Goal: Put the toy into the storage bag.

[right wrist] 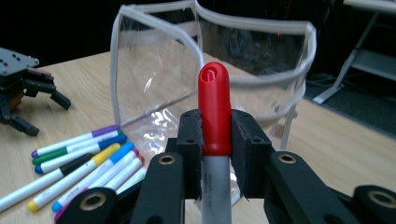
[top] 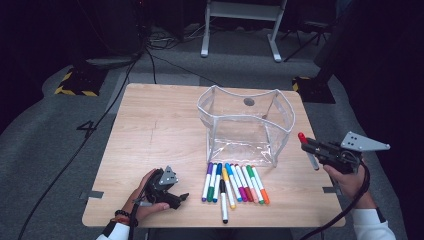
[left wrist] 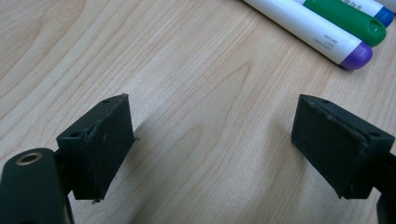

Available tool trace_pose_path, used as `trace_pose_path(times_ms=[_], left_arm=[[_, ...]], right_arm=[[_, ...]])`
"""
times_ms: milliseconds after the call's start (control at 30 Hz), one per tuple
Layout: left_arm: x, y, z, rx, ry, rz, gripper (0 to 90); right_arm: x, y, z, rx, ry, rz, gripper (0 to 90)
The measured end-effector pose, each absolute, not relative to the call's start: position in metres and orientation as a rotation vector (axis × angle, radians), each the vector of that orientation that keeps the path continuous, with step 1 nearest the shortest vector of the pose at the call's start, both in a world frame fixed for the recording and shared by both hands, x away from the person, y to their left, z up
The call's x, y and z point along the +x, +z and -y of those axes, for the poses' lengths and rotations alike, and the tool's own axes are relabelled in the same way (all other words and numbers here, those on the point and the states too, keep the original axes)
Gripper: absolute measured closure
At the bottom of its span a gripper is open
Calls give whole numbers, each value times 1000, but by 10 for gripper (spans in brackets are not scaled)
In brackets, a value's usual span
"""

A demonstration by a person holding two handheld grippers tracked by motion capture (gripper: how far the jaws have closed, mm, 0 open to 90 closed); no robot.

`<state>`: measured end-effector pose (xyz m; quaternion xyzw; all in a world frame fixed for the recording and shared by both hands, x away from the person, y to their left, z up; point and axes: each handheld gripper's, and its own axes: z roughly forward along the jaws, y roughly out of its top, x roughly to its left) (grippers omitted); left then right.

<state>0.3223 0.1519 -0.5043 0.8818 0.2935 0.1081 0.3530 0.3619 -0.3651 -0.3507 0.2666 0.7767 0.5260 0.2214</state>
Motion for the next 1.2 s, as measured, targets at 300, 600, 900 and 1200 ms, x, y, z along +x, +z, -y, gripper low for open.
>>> trace_pose_path(times_ms=[300, 600, 900, 1200], left_arm=[[322, -504, -152, 2280, 281, -764, 132], [322, -504, -152, 2280, 282, -766, 132], [321, -504, -152, 2277, 282, -769, 132], [321, -504, -152, 2276, 281, -768, 132]], right_arm=[[383, -294, 338, 604, 1426, -2162, 747], [405, -250, 305, 516, 1417, -2175, 747], [449, -257, 263, 505, 1344, -2267, 747], [484, -284, 252, 571, 1239, -2376, 747]])
